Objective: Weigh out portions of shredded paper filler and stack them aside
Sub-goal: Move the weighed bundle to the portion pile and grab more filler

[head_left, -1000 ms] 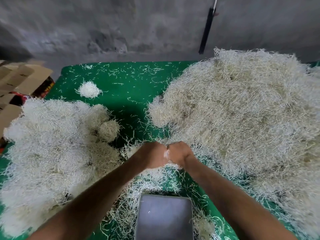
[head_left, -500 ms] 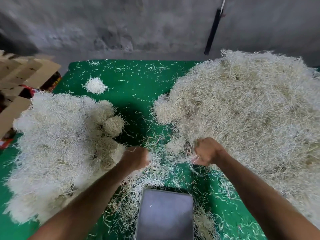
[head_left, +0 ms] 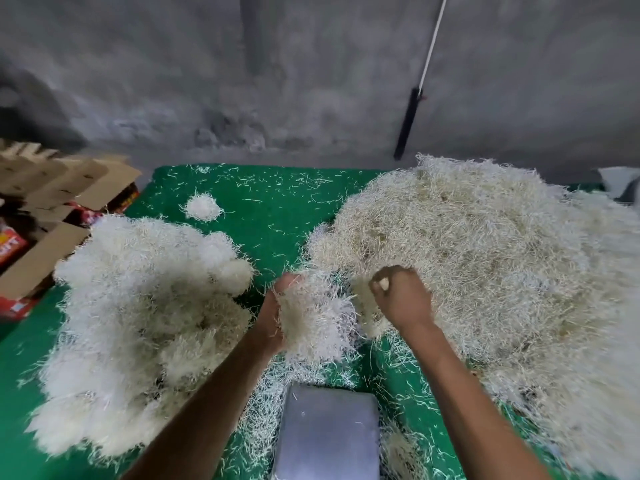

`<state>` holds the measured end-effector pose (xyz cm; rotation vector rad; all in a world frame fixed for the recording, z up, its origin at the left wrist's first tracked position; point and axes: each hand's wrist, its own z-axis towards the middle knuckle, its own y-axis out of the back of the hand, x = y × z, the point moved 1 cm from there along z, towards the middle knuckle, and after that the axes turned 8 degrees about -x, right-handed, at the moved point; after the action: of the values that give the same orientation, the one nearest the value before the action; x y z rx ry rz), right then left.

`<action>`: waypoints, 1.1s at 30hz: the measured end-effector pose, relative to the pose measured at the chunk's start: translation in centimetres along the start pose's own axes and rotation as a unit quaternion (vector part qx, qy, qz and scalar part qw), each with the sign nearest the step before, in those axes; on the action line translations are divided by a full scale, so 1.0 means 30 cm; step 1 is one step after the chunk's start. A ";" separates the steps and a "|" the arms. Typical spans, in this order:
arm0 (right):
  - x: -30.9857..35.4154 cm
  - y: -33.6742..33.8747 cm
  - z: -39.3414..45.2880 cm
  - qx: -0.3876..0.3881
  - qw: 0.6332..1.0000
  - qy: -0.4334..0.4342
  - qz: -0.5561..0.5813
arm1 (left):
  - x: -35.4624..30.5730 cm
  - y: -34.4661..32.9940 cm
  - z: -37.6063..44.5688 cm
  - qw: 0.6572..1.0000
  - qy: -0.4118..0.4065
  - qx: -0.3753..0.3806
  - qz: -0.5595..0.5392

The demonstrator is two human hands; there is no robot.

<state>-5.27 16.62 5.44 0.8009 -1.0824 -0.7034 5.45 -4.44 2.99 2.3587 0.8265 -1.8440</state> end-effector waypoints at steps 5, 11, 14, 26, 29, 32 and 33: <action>0.166 0.026 -0.209 0.155 0.953 -0.088 0.247 | -0.003 0.036 -0.165 0.996 -0.061 -0.062 0.036; 0.315 -0.009 -0.451 0.249 0.652 -0.337 0.632 | 0.064 -0.023 -0.260 0.994 0.040 -0.079 0.066; 0.346 0.022 -0.487 0.217 0.781 -0.226 0.541 | 0.117 -0.046 -0.303 0.948 -0.043 -0.070 0.307; 0.197 0.046 -0.466 -0.037 0.887 -0.188 0.419 | 0.199 0.125 -0.470 0.972 0.162 -0.093 -0.144; 0.252 0.023 -0.525 0.118 0.919 -0.114 0.358 | 0.179 0.100 -0.509 0.966 0.227 -0.014 -0.125; 0.287 -0.036 -0.588 0.158 0.940 -0.065 0.295 | 0.201 0.053 -0.521 0.971 0.234 -0.029 -0.040; 0.296 -0.045 -0.598 0.122 0.939 -0.075 0.312 | 0.212 0.040 -0.519 0.967 0.255 -0.024 -0.015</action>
<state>14.30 12.47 4.00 0.5637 -1.4868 -0.0910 20.82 2.29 1.44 2.8420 0.9261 -1.2069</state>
